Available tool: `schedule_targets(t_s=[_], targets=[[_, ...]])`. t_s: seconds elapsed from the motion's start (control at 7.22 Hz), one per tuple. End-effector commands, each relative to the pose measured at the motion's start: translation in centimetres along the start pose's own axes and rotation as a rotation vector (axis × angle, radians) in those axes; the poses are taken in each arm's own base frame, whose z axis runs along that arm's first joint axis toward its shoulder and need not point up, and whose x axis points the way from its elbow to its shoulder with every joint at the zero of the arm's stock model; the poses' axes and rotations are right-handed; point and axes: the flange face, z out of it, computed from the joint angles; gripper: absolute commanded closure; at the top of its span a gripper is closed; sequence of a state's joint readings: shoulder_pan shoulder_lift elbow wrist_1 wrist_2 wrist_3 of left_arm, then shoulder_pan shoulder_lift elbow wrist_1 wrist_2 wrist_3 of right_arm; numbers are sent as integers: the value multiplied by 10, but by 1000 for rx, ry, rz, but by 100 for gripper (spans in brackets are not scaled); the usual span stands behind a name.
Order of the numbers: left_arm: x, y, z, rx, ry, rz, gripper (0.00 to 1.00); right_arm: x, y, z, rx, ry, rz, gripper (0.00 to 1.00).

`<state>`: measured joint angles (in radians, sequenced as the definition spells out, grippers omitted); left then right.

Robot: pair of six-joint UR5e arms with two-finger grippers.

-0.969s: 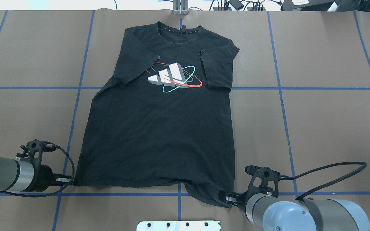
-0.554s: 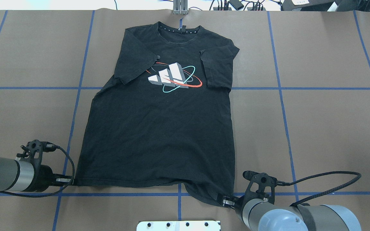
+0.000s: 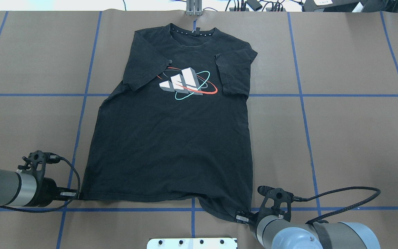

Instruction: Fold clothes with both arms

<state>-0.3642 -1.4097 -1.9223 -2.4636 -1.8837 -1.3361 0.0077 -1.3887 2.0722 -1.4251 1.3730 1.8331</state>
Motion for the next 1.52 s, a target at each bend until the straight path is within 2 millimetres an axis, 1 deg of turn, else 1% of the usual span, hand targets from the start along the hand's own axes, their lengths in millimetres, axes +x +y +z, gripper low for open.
schedule_targets(t_s=[0.0, 0.28, 0.42, 1.38], targets=[[0, 0, 0, 1, 0, 0, 100, 0, 1, 1, 0, 2, -2, 49], [0, 0, 0, 1, 0, 0, 100, -3, 3, 0, -4, -5, 11, 58], [0, 0, 0, -1, 0, 0, 100, -3, 3, 0, -4, -5, 11, 60], [0, 0, 0, -1, 0, 0, 100, -2, 6, 3, -7, 1, 6, 60]])
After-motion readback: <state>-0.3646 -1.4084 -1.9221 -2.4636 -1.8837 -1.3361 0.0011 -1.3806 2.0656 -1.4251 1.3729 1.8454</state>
